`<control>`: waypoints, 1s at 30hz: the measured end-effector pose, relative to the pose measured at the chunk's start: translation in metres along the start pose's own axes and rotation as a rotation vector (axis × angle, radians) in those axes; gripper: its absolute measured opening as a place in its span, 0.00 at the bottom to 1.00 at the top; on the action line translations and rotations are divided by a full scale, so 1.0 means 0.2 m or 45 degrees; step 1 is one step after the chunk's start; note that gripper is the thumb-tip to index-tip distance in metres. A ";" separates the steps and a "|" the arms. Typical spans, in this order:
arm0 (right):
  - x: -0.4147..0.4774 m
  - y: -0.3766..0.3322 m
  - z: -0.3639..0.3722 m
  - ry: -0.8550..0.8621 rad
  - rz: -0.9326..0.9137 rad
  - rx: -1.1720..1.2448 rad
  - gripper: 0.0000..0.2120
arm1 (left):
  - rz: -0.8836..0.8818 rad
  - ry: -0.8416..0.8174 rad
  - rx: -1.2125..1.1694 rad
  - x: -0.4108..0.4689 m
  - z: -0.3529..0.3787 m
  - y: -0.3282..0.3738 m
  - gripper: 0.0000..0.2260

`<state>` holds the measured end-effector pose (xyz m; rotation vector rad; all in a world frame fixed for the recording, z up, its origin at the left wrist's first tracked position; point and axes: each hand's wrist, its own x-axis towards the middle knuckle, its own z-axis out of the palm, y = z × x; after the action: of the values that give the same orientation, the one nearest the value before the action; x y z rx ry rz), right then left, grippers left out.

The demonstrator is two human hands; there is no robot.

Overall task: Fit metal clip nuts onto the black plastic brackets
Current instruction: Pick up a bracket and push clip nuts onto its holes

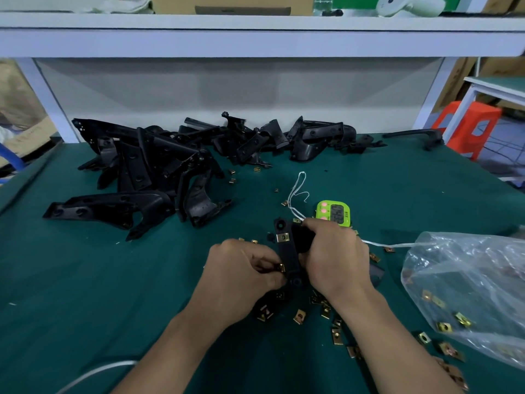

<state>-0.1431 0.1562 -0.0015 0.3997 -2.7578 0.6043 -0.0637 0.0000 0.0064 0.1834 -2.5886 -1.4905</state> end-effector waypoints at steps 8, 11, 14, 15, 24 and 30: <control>0.00 0.00 0.01 0.051 -0.001 -0.153 0.12 | -0.055 -0.101 -0.184 0.01 -0.01 -0.02 0.10; 0.01 0.00 0.00 0.057 0.020 -0.191 0.13 | -0.139 -0.159 -0.491 0.01 -0.02 -0.02 0.08; 0.00 0.00 0.00 0.053 0.019 -0.176 0.13 | -0.185 -0.164 -0.601 0.01 -0.01 -0.01 0.11; 0.00 0.00 0.00 0.052 0.019 -0.172 0.13 | -0.196 -0.160 -0.623 0.01 -0.01 -0.01 0.12; -0.03 -0.03 0.02 0.058 0.015 -0.103 0.16 | -0.214 -0.115 -0.699 0.01 0.00 0.01 0.19; -0.02 -0.06 0.01 0.015 0.085 -0.141 0.12 | -0.292 0.058 -0.838 0.01 0.03 0.02 0.15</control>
<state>-0.1365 0.1461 0.0007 0.2799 -2.7869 0.4656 -0.0661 0.0065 0.0083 0.4299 -1.9512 -2.2849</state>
